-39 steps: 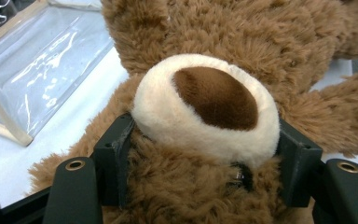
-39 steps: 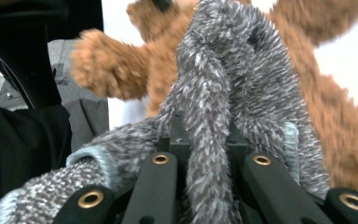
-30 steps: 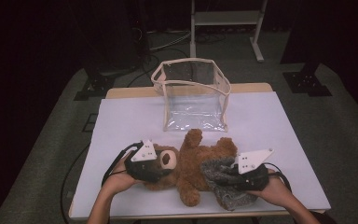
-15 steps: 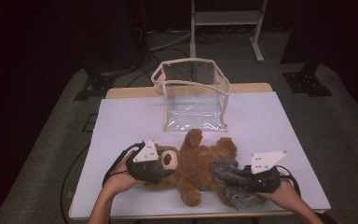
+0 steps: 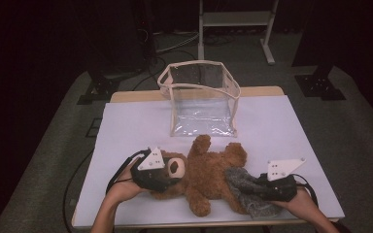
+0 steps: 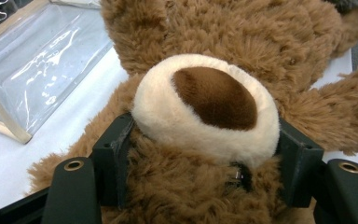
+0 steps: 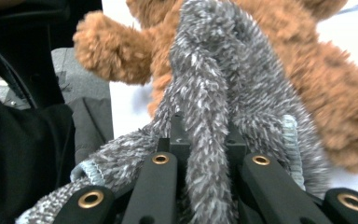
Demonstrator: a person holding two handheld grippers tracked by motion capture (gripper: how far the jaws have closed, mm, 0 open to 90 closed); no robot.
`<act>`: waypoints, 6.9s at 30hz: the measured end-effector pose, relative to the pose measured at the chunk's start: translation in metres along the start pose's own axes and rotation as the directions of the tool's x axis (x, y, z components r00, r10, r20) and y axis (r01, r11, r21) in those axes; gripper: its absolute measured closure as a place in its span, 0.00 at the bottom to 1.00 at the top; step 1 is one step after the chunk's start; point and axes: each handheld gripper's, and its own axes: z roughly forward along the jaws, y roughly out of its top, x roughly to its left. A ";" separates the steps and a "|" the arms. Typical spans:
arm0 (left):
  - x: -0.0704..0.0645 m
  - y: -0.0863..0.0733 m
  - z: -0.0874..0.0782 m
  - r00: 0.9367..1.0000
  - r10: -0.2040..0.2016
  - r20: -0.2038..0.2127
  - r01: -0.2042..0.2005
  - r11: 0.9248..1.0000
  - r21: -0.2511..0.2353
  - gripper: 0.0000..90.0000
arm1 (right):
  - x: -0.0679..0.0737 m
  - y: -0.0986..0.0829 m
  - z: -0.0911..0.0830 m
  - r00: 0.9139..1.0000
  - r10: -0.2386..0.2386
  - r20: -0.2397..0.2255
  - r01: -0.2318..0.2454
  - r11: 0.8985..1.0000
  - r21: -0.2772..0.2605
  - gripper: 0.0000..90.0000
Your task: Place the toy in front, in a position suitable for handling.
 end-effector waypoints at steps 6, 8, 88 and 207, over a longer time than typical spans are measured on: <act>0.000 -0.001 0.000 1.000 -0.001 0.001 0.001 1.000 -0.001 0.36 | -0.006 0.032 0.013 0.998 -0.060 0.005 0.060 0.998 -0.010 0.89; 0.001 -0.003 0.000 1.000 -0.007 0.001 0.007 1.000 -0.001 0.36 | -0.007 0.037 0.019 0.998 -0.070 -0.011 0.069 0.998 -0.011 0.89; 0.004 0.011 -0.017 0.993 0.063 0.097 -0.058 0.997 -0.048 0.32 | -0.037 0.042 0.028 0.999 -0.037 0.032 0.036 0.999 0.034 0.89; 0.002 0.010 -0.013 0.984 0.028 0.177 -0.022 0.999 -0.039 0.48 | -0.013 0.069 0.036 0.991 -0.125 -0.048 0.127 0.991 0.045 0.89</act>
